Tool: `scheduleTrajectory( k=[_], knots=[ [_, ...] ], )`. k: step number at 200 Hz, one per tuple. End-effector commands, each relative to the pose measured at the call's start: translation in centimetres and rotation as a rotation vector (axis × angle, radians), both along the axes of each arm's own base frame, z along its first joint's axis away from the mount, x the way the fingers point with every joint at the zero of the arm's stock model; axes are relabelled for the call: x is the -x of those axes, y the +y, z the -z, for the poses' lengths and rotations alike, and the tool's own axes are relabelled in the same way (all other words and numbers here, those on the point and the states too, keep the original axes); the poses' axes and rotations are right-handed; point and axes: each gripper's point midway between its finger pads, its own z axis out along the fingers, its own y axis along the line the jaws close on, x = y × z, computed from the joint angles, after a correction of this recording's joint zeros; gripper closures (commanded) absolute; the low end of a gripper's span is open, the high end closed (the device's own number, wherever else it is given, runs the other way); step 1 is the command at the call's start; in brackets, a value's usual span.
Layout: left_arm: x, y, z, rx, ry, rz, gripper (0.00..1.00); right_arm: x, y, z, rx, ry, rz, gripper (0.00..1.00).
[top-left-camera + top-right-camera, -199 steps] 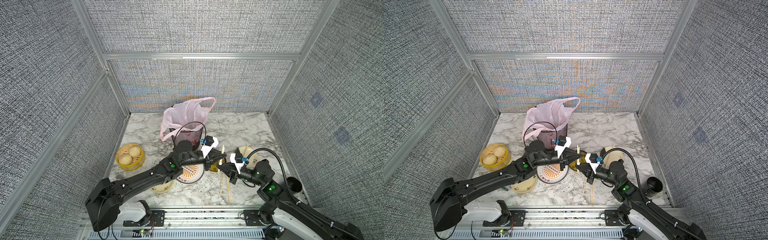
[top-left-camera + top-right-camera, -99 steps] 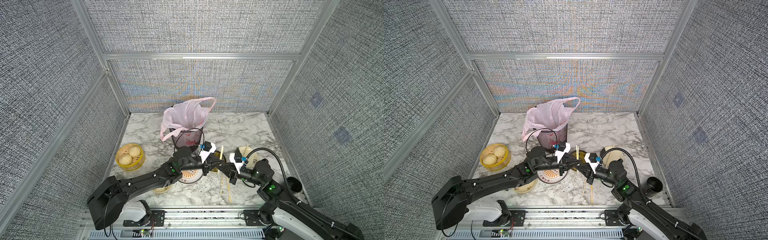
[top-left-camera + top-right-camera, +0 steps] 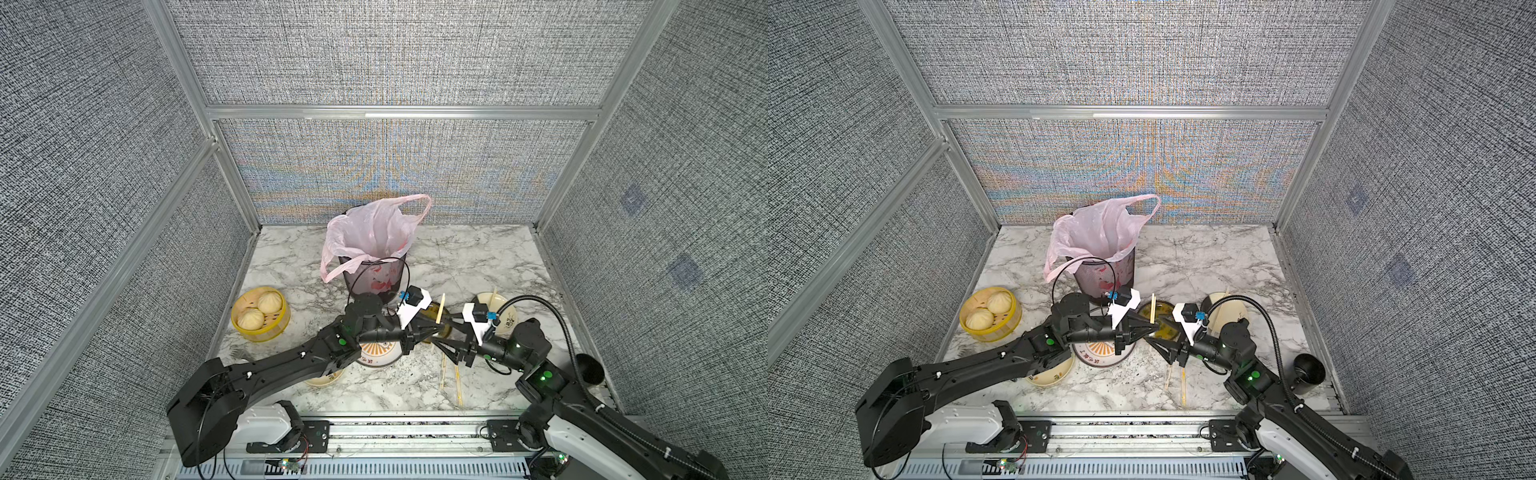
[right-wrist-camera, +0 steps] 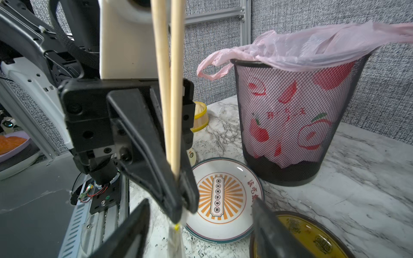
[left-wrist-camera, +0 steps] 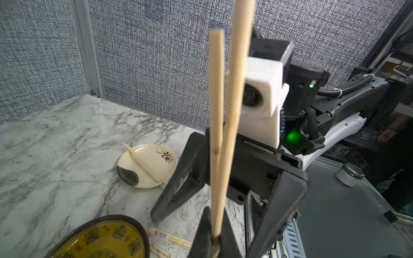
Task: Remove the packaging of disposable chopsticks
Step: Remove the packet bag from the disposable chopsticks.
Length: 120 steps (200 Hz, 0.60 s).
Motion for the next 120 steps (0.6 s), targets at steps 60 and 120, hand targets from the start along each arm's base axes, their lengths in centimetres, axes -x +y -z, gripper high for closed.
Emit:
scheduleTrajectory(
  k=[60, 120],
  knots=[
    [1.9, 0.0, 1.3, -0.039, -0.019, 0.123, 1.00, -0.3, -0.4, -5.0, -0.113, -0.046, -0.026, 0.12],
    [2.2, 0.2, 1.4, -0.036, -0.020, 0.131, 1.00, -0.1, 1.0, -4.7, -0.094, -0.025, -0.122, 0.69]
  ],
)
